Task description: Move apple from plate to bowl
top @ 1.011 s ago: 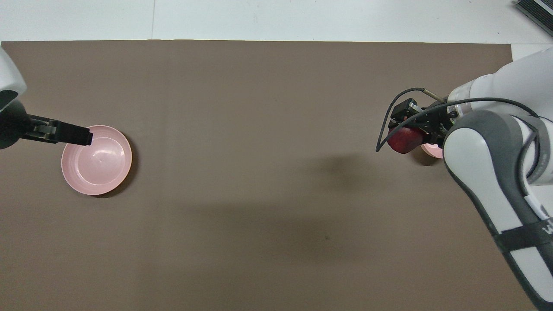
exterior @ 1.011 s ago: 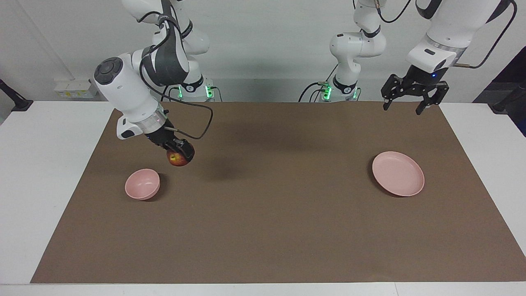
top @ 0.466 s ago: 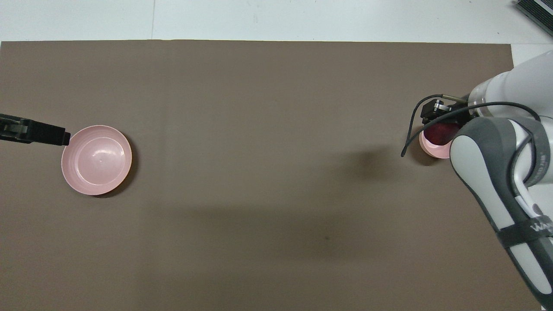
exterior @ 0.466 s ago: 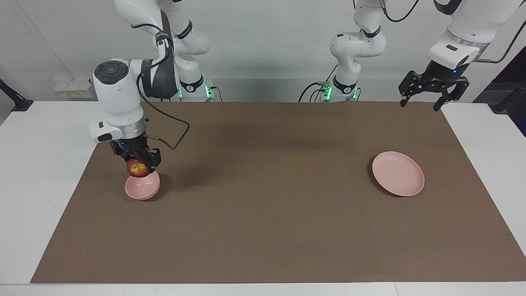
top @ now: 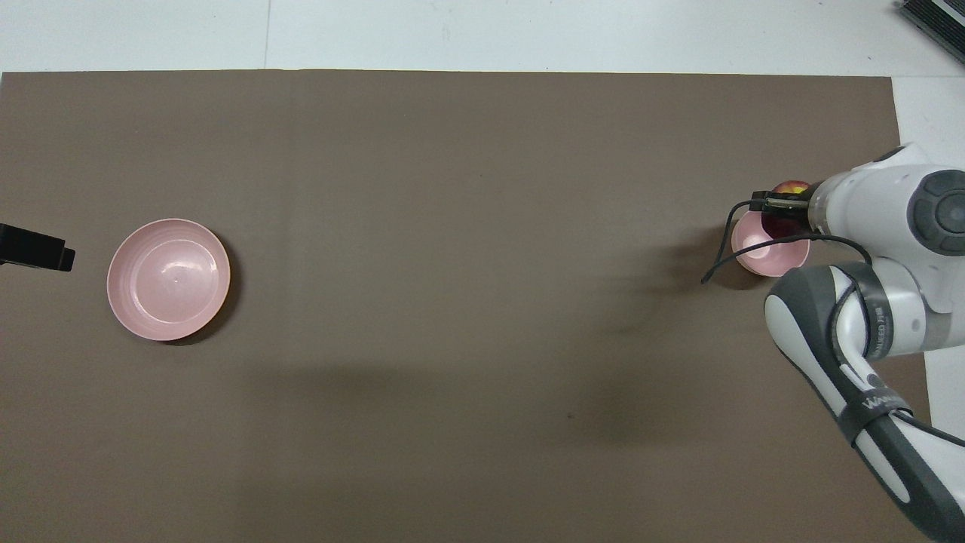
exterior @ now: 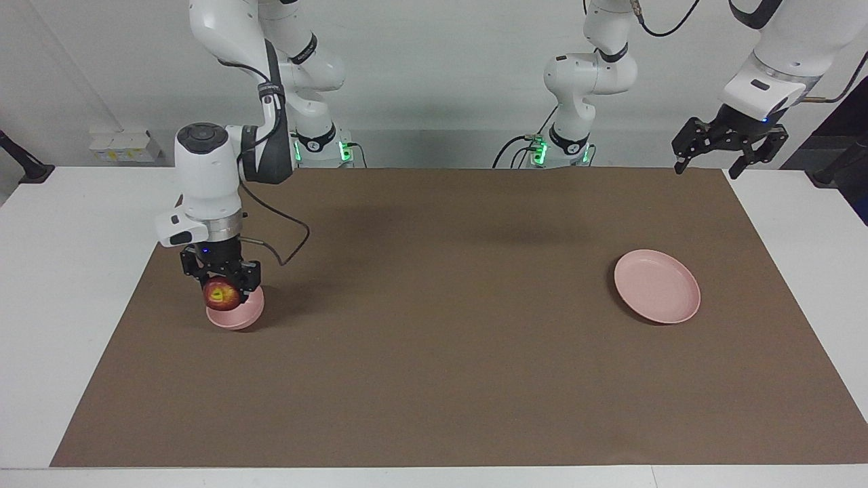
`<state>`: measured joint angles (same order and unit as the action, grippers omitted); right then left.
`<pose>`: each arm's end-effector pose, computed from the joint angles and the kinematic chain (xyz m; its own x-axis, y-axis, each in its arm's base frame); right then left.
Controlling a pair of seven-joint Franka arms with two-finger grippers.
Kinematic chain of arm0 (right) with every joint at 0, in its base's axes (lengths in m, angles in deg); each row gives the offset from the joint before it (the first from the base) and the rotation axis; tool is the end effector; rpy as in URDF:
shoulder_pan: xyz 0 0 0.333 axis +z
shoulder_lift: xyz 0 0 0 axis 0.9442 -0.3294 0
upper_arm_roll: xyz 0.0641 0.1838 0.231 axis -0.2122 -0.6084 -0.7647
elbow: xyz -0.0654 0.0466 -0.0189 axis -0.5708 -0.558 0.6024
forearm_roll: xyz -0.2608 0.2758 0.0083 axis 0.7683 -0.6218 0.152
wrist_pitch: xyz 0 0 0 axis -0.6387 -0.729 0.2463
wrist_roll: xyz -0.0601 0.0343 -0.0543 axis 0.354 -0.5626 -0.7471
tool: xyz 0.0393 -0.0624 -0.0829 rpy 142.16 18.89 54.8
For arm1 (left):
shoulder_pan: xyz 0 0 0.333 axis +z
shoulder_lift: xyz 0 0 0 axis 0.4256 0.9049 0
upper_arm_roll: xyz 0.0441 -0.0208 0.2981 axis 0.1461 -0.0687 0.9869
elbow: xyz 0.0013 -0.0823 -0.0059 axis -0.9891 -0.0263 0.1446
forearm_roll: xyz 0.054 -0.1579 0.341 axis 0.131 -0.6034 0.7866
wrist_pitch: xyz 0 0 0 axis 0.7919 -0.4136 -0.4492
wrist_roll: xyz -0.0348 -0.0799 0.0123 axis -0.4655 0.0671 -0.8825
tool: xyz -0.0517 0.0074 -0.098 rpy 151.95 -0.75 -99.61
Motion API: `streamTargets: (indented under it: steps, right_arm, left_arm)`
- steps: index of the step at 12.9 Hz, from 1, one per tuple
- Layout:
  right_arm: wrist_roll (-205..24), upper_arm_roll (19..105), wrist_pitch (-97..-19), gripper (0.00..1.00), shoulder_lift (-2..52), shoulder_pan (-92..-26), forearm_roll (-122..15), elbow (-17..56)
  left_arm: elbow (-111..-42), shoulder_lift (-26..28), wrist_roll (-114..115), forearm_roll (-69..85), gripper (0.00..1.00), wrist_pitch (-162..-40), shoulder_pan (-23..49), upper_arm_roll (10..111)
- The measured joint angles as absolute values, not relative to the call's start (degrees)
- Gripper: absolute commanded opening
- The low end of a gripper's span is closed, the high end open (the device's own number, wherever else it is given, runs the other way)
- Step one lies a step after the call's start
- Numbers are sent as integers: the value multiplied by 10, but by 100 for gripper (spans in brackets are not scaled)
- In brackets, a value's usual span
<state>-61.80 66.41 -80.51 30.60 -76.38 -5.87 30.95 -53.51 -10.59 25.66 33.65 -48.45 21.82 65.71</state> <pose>0.5960 -0.0315 0.3899 0.9362 -0.1763 0.3040 -0.2260 -0.9645 0.1367 0.5270 -0.0104 0.6383 0.9809 -0.1947 0.0043 -0.1946 -0.9808 -0.0090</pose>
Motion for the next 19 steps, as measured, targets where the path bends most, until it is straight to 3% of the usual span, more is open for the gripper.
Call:
streamTargets:
  steps: [4,5,6,7,11,16,19]
  right_arm:
    - [-618,665,-879,0,289,-782,-59,354]
    - [-618,665,-893,5,280,-785,-59,359]
    - [-617,665,-900,59,273,-786,-59,363]
    - [-617,665,-902,100,268,-787,-59,364]
    - [-618,665,-882,100,273,-789,-58,352]
    - [-723,660,-690,100,300,-789,-71,267]
    - [-797,658,-557,100,307,-788,-145,203]
  left_arm:
    - [-535,-105,257,337,100,-484,215,671]
    - [-535,-105,257,337,100,-484,215,672]
    - [-535,-105,257,337,100,-484,215,672]
    - [-535,-104,257,337,100,-483,215,672]
    - [-536,-104,257,337,100,-479,214,672]
    - [-536,-104,257,336,100,-479,211,671]
    - [-535,-105,257,335,100,-479,210,671]
